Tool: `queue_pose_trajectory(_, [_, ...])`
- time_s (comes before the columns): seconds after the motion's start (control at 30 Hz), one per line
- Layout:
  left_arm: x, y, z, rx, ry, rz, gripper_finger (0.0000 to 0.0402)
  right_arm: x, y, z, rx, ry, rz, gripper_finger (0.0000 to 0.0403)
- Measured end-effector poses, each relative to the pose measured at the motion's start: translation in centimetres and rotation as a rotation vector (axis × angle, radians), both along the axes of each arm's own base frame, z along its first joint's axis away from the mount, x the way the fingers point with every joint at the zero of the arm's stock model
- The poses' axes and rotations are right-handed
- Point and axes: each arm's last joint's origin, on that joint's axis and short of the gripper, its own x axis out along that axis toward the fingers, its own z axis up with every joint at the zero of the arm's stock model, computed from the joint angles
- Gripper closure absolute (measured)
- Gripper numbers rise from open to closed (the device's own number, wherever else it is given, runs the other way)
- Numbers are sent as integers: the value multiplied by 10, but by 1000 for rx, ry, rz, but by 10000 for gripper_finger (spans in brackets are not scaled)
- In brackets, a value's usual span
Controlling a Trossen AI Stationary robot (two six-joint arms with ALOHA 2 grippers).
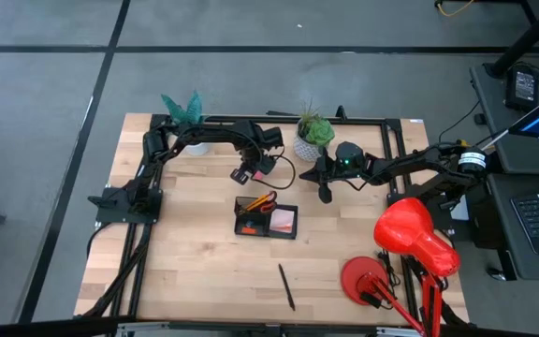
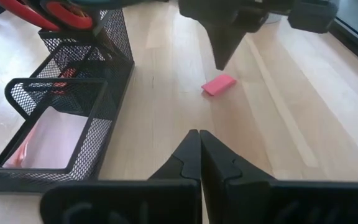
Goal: Pick and place office supplies into organizer
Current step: Put the pink eraser into the desk organizer
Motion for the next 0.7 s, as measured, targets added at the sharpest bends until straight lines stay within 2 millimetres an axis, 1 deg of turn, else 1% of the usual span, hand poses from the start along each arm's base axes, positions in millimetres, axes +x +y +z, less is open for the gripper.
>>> queue_pose_trajectory(0.13, [0,2,1,59,11,-20,398,0,0,0,1,1,0,402])
queue_pose_trajectory(0.27, [4,3,2,85,-26,-54,384,0,0,0,0,1,0,402])
queue_pose_trajectory(0.4, [7,4,3,91,-58,-67,359,0,0,0,-1,1,1,402])
queue_pose_trajectory(0.5, [7,6,3,39,-92,-58,336,0,0,0,-2,2,1,402])
queue_pose_trajectory(0.7, [5,9,3,27,-84,-15,287,0,0,-1,-9,12,6,402])
